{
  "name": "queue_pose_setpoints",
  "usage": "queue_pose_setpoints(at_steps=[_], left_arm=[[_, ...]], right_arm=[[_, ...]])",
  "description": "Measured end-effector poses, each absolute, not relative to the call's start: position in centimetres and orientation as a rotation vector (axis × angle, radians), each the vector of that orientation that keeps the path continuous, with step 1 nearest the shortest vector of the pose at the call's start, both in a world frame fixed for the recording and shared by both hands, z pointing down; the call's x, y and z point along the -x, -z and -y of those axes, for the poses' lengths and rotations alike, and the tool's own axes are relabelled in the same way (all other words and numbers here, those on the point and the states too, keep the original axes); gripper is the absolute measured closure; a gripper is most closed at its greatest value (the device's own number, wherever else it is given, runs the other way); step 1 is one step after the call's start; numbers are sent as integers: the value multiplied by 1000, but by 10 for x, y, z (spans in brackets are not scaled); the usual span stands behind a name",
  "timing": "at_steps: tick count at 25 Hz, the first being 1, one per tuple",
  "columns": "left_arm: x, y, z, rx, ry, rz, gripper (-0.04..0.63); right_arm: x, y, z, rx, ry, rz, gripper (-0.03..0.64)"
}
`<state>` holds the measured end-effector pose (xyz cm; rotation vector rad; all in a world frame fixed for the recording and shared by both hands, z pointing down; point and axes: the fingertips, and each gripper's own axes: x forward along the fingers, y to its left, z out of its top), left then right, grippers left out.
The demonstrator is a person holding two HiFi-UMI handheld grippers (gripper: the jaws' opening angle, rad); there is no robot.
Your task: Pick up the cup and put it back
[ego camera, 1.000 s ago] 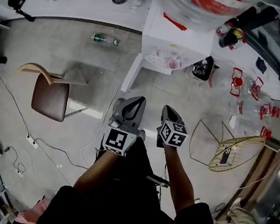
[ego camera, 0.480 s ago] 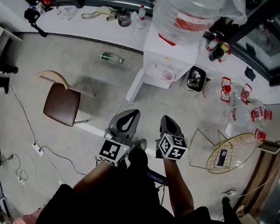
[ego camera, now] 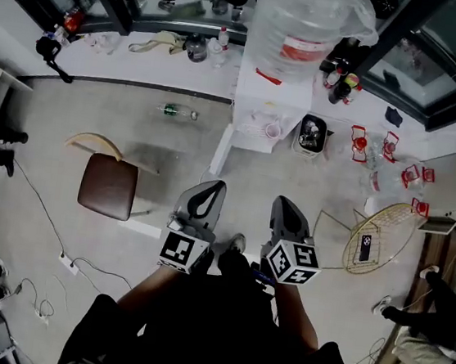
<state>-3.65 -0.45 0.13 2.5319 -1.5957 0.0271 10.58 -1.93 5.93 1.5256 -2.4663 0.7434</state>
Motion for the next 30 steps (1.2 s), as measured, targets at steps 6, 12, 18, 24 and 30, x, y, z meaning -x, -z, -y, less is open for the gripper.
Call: queue_pose_setpoints(at_steps=[6, 12, 18, 24, 30], left_arm=[[48, 31, -9, -2561, 28, 1614, 588], [51, 47, -16, -2587, 63, 1626, 588], [45, 48, -18, -2620, 55, 1605, 588], [41, 52, -17, -2611, 82, 1617, 588], [41, 52, -16, -2628, 56, 1629, 588]], right_arm=[[-111, 4, -6, -1627, -539, 2512, 621], [-112, 18, -23, -1660, -508, 2528, 621], [-114, 14, -25, -1674, -486, 2506, 621], [-114, 11, -24, -1643, -465, 2506, 623], [-116, 11, -22, -1639, -464, 2503, 623]])
